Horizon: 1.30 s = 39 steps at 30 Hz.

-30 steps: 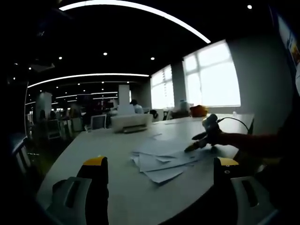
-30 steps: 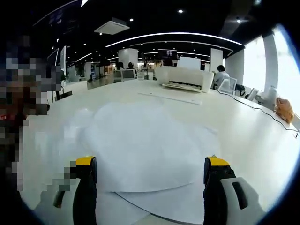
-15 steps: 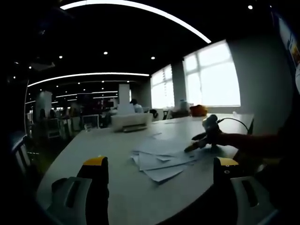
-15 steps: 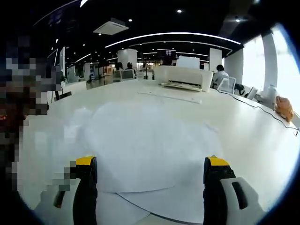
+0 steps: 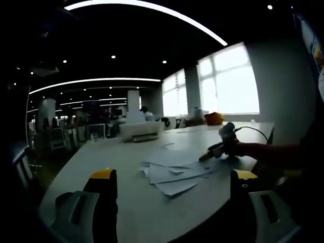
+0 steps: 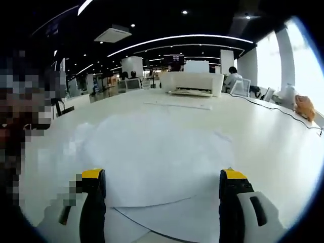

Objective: Organize the stack of printing papers by aligning and flattening the scattered papers on the table

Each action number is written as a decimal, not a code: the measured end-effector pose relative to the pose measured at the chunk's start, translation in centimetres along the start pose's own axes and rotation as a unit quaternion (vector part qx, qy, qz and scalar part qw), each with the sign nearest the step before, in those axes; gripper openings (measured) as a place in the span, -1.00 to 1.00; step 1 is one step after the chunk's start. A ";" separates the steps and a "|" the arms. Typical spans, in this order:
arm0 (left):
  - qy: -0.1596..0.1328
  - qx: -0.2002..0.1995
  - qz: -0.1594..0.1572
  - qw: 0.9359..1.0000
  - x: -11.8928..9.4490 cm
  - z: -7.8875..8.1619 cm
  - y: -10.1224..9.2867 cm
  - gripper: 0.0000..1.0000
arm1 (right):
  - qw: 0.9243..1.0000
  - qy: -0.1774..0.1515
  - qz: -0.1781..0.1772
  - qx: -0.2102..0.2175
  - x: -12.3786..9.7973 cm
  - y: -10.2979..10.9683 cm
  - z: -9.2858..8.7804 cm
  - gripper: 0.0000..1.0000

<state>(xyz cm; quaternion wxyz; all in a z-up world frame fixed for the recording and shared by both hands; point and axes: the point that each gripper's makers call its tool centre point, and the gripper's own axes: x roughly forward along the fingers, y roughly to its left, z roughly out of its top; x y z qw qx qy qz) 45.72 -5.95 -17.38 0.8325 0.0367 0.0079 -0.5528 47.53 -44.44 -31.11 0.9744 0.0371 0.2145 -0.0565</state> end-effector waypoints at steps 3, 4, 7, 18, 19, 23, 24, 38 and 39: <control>-0.002 -0.001 -0.001 1.000 0.0 0.1 0.0 0.90 | 1.000 -0.002 -0.002 0.004 0.0 -0.1 0.1 0.76; -0.003 -0.001 -0.001 1.000 0.0 0.1 0.0 0.90 | 1.000 -0.002 -0.003 0.005 0.0 -0.1 0.1 0.76; -0.003 -0.001 0.000 1.000 0.0 0.1 0.1 0.90 | 1.000 0.000 -0.006 0.006 -0.1 -0.1 0.0 0.76; -0.005 -0.005 -0.002 1.000 0.2 0.3 -0.1 0.90 | 1.000 0.010 -0.013 -0.014 0.0 0.0 -0.5 0.74; -0.005 -0.005 -0.002 1.000 0.2 0.3 -0.1 0.90 | 1.000 0.009 -0.013 -0.014 -0.1 0.1 -0.5 0.74; -0.006 -0.005 -0.003 1.000 0.3 0.3 -0.1 0.90 | 1.000 0.007 -0.014 -0.016 -0.1 0.1 -0.6 0.74; -0.005 -0.005 -0.003 1.000 0.3 0.3 -0.1 0.90 | 1.000 0.007 -0.014 -0.016 -0.1 0.1 -0.6 0.74; -0.003 -0.002 0.002 1.000 0.1 0.2 0.1 0.90 | 1.000 0.003 -0.014 -0.016 -0.1 0.0 -0.5 0.74; -0.004 -0.002 0.002 1.000 0.1 0.2 0.2 0.90 | 1.000 0.003 -0.014 -0.016 -0.1 0.0 -0.5 0.74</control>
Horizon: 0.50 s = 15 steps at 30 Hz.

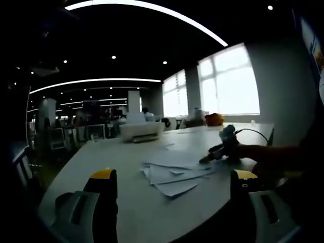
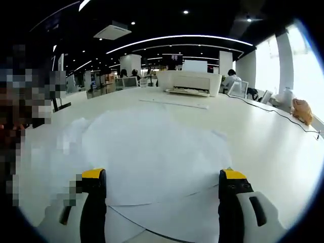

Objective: Organize the stack of printing papers by aligning and flattening the scattered papers on the table

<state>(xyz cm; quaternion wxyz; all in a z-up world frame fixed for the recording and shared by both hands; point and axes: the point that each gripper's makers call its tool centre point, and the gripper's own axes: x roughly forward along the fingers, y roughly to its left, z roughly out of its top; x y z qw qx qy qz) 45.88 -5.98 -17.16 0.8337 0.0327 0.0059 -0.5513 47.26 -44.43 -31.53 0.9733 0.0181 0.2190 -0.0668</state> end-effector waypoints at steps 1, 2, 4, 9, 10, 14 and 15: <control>-0.001 0.000 0.000 1.000 0.0 0.0 0.0 0.90 | 1.000 0.000 0.000 0.000 0.0 0.0 0.0 0.73; -0.001 -0.001 0.000 1.000 0.0 0.1 0.0 0.90 | 1.000 -0.001 0.000 0.000 0.0 0.0 0.0 0.73; -0.002 0.001 -0.001 1.000 0.0 0.1 -0.1 0.90 | 1.000 -0.001 0.000 0.000 0.0 -0.1 0.0 0.73; -0.002 -0.001 -0.005 1.000 0.2 0.2 -0.4 0.90 | 1.000 -0.005 0.001 -0.001 -0.1 0.1 0.0 0.67; -0.003 0.000 -0.005 1.000 0.2 0.3 -0.4 0.90 | 1.000 -0.006 0.002 -0.002 -0.1 0.1 0.0 0.66; -0.004 0.002 -0.006 1.000 0.2 0.4 -0.5 0.90 | 1.000 -0.006 0.001 -0.001 0.0 0.1 0.0 0.66; -0.004 0.003 -0.006 1.000 0.2 0.5 -0.5 0.90 | 1.000 -0.006 0.000 -0.001 0.0 0.1 0.1 0.66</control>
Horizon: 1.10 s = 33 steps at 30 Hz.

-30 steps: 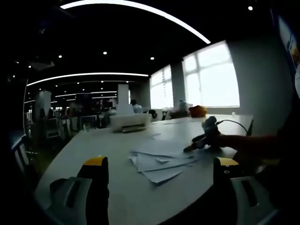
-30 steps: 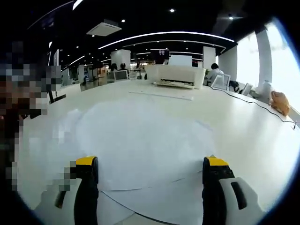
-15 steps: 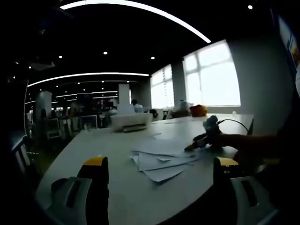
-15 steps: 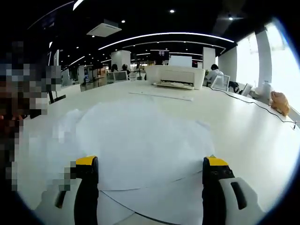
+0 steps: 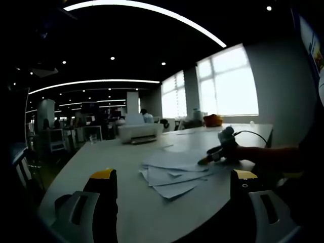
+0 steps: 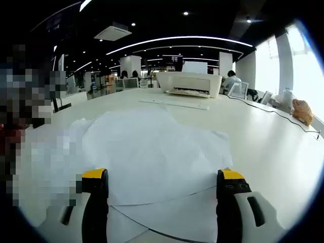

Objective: Organize the stack of printing papers by aligning and flattening the scattered papers on the table

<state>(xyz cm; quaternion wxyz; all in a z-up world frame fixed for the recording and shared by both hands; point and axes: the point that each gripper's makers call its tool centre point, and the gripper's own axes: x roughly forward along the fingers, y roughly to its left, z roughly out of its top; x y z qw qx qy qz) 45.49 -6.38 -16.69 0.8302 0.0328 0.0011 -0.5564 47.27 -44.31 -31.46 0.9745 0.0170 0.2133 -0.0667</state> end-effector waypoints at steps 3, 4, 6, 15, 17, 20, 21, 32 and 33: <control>-0.001 0.000 -0.001 1.000 0.0 0.1 0.0 0.90 | 1.000 0.000 -0.001 0.000 0.0 0.0 0.0 0.65; 0.000 -0.001 -0.001 1.000 0.0 0.0 -0.1 0.90 | 1.000 -0.001 0.000 0.000 0.0 0.0 0.0 0.65; 0.000 0.000 -0.001 1.000 0.1 0.0 -0.1 0.89 | 1.000 -0.001 0.000 0.000 0.0 0.0 0.0 0.64; 0.004 0.001 -0.003 1.000 0.2 -0.2 -0.2 0.89 | 1.000 -0.009 0.009 -0.005 0.0 0.6 0.1 0.48; 0.002 0.001 -0.004 1.000 0.2 -0.1 -0.4 0.89 | 1.000 -0.010 0.009 -0.005 -0.1 0.6 0.1 0.47; 0.001 0.001 -0.005 1.000 0.2 0.0 -0.5 0.89 | 1.000 -0.010 0.009 -0.005 -0.1 0.6 0.1 0.47; 0.002 0.001 -0.005 1.000 0.3 -0.1 -0.5 0.89 | 1.000 -0.011 0.009 -0.005 -0.1 0.6 0.1 0.49; 0.004 0.002 -0.006 1.000 0.2 -0.3 -0.5 0.89 | 1.000 -0.007 -0.010 0.003 0.1 -0.4 0.0 0.69; 0.004 0.002 -0.006 1.000 0.2 -0.3 -0.5 0.89 | 1.000 -0.005 -0.011 0.005 0.1 -0.5 -0.1 0.71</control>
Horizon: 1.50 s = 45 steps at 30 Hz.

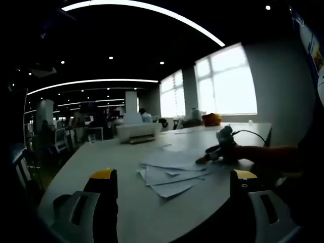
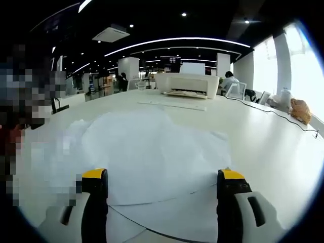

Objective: Organize the stack of printing papers by aligning and flattening the scattered papers on the table

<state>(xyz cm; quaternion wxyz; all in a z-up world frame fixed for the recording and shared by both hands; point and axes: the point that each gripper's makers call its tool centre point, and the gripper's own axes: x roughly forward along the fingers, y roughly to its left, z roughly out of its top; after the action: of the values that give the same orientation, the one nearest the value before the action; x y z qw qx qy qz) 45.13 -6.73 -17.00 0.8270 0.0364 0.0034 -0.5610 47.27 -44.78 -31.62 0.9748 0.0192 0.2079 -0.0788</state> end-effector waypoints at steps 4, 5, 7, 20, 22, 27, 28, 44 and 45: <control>0.000 -0.001 0.001 1.000 -0.1 -0.1 0.1 0.89 | 1.000 0.001 -0.004 0.001 0.3 -0.5 0.0 0.74; 0.000 -0.001 0.001 1.000 -0.1 -0.1 0.1 0.89 | 1.000 0.000 -0.004 0.001 0.3 -0.6 0.0 0.75; 0.000 -0.003 0.001 1.000 -0.1 -0.2 0.2 0.89 | 1.000 0.001 -0.008 0.003 0.4 -0.8 0.0 0.79; 0.001 0.000 -0.001 1.000 0.1 -0.2 -0.1 0.88 | 1.000 -0.006 0.004 -0.002 0.1 -0.6 0.4 0.26; 0.001 0.000 -0.001 1.000 0.1 -0.2 0.0 0.88 | 1.000 -0.008 0.007 -0.003 0.0 -0.5 0.5 0.07; 0.004 0.000 -0.001 1.000 0.2 -0.3 -0.1 0.88 | 1.000 -0.012 0.024 -0.014 0.0 0.5 0.6 -0.20; 0.005 0.000 -0.001 1.000 0.2 -0.4 -0.1 0.88 | 0.999 -0.013 0.025 -0.017 0.0 0.7 0.6 -0.30; 0.006 0.000 -0.003 1.000 0.2 -0.5 -0.3 0.87 | 0.997 -0.021 0.057 -0.049 -0.2 2.6 0.6 -0.78; 0.006 0.000 -0.003 1.000 0.2 -0.5 -0.3 0.87 | 0.997 -0.021 0.057 -0.049 -0.2 2.6 0.6 -0.80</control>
<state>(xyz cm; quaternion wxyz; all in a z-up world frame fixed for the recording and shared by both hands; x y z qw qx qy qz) 44.96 -7.03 -17.51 0.8254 0.0401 0.0084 -0.5631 47.80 -42.22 -30.99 0.9816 -0.0182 0.1896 -0.0136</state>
